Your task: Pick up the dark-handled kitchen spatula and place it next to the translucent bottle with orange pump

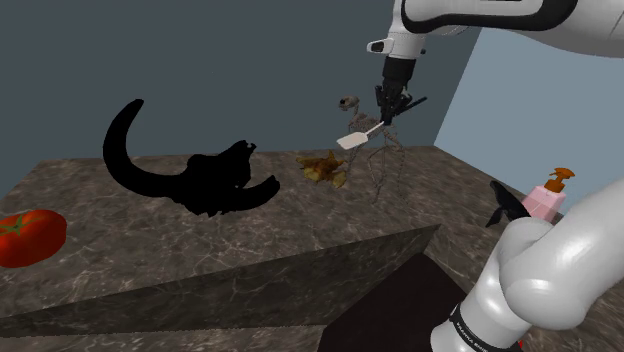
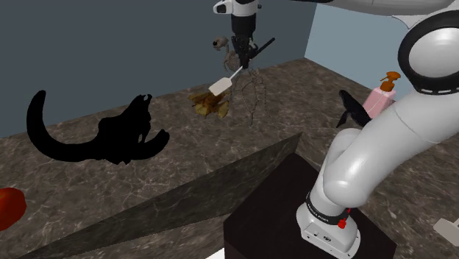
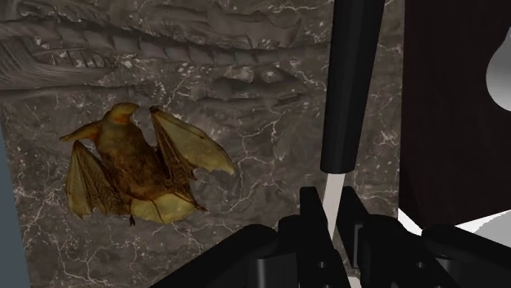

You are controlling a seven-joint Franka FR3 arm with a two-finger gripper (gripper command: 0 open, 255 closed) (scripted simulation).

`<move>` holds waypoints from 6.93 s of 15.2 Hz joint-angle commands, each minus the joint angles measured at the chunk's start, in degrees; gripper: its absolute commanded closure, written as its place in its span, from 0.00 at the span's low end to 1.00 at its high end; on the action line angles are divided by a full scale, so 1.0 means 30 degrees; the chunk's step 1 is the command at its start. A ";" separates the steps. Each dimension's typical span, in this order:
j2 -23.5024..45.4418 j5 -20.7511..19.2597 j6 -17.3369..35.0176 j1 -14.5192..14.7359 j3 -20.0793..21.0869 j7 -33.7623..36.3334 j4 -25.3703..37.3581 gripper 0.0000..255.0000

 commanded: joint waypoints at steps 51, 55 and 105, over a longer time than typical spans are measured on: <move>-1.1861 -0.9726 0.0871 -0.5754 -0.9127 -0.9796 -0.9473 1.00; -1.1987 -1.0211 0.1703 -0.5894 -0.9669 -0.9633 -1.0394 1.00; -1.1595 -1.2751 0.5767 -0.6299 -1.2627 -0.8781 -1.3926 0.00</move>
